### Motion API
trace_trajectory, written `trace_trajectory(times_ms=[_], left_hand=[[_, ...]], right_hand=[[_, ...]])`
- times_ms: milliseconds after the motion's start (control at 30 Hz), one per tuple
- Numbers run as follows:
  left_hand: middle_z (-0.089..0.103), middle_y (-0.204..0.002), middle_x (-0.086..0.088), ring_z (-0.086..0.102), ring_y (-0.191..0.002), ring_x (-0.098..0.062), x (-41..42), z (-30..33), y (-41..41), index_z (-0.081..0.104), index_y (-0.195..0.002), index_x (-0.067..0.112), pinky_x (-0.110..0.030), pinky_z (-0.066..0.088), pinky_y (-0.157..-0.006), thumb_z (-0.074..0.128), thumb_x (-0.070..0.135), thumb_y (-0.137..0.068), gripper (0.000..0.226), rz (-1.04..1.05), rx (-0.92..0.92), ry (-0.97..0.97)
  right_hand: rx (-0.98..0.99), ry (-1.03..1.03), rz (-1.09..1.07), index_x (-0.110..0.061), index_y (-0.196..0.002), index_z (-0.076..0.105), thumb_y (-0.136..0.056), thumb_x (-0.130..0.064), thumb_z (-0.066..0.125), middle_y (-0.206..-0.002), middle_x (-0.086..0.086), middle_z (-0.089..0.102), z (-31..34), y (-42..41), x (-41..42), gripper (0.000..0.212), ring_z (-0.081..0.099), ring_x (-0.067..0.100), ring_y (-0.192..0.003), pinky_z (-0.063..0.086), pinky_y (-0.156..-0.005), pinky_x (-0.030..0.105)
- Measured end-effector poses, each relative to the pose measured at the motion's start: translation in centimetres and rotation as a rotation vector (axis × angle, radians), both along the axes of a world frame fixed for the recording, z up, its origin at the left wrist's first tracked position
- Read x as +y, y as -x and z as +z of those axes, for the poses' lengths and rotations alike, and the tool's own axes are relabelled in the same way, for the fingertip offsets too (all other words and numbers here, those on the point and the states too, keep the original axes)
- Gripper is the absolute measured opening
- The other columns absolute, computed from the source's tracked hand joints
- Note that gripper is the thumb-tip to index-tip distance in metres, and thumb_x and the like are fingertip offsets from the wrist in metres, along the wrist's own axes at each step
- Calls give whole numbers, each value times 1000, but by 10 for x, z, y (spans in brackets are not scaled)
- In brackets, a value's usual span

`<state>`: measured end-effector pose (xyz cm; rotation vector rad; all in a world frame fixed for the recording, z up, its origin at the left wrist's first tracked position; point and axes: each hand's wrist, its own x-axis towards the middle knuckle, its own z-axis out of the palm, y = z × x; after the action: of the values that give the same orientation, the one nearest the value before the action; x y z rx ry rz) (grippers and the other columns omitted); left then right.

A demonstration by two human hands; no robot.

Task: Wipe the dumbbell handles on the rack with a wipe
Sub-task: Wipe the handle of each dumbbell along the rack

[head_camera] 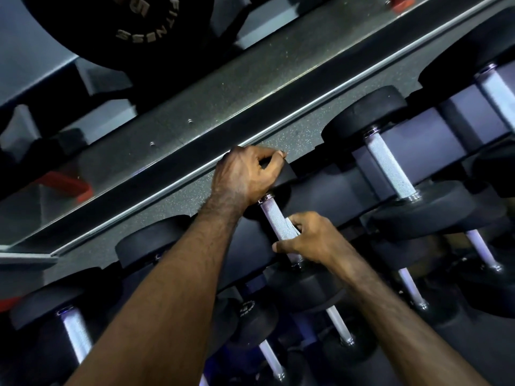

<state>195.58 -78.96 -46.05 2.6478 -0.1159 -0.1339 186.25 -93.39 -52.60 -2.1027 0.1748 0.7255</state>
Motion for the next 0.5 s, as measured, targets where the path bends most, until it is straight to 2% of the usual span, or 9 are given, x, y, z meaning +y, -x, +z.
trace_trajectory(times_ms=[100,200,267,333,400,500], left_hand=[[46,-50,11,40,-47,-6,0,1,0,82,-109,41,-24,29,-50,42,61,-91,48,-3,4,9],[57,-59,7,40,-47,-5,0,0,0,82,-110,41,-25,30,-51,45,60,-93,45,-4,9,6],[65,-65,4,48,-51,-14,0,0,-2,82,-111,42,-27,31,-54,42,63,-90,49,-10,24,13],[77,-80,6,55,-60,-22,1,-3,-3,81,-111,44,-28,36,-59,38,68,-87,54,-11,26,15],[81,-94,11,65,-69,-20,2,-5,-5,80,-112,46,-29,47,-64,34,72,-84,60,0,40,15],[81,-106,13,75,-89,-19,2,-7,-7,78,-114,48,-35,60,-81,34,74,-84,58,27,58,-4]], right_hand=[[88,-228,-133,-10,-92,70,-65,-34,95,-79,0,67,-4,-18,12,44,62,16,-73,48,-67,32],[237,-464,-220,-4,-102,69,-68,-18,96,-82,3,68,-4,-24,15,46,65,18,-78,50,-69,31],[343,-484,-165,-8,-97,66,-67,-12,96,-76,5,67,-6,-15,10,42,64,19,-73,50,-64,29],[389,-488,-150,-11,-90,62,-68,-8,94,-69,7,65,-6,-13,12,39,62,19,-64,49,-58,29],[356,-492,-218,-7,-89,61,-73,-1,88,-63,9,63,-6,-28,24,32,60,18,-54,49,-54,29],[351,-518,-341,-1,-90,61,-80,4,75,-63,13,63,-2,-43,38,18,62,19,-51,52,-55,33]])
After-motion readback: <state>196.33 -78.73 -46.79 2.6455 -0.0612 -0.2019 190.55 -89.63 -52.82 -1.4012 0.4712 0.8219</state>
